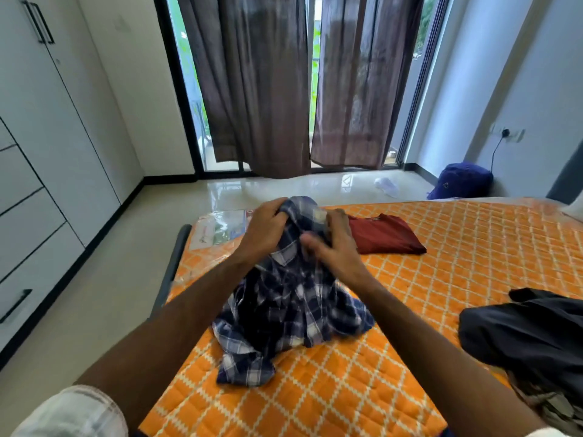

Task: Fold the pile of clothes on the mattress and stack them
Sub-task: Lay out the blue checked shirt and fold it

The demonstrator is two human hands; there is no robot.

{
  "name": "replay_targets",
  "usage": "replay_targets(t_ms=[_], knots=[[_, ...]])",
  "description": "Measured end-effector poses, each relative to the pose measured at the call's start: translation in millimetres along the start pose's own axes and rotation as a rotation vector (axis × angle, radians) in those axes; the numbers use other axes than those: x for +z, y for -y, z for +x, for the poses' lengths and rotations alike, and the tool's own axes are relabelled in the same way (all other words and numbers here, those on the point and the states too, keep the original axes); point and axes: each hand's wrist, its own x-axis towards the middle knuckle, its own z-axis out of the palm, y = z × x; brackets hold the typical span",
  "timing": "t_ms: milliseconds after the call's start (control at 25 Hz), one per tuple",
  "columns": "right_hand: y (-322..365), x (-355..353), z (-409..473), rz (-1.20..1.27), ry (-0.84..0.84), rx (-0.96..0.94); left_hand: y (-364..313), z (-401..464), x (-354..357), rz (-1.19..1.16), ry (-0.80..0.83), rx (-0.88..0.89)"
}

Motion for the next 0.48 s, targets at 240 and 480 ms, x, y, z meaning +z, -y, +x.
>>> replay_targets(t_ms=[240, 480], knots=[[13, -38, 21, 0.094, 0.36, 0.194, -30, 14, -11, 0.117, 0.13, 0.069], [40, -82, 32, 0.314, 0.116, 0.389, -18, -17, -12, 0.022, 0.086, 0.308]])
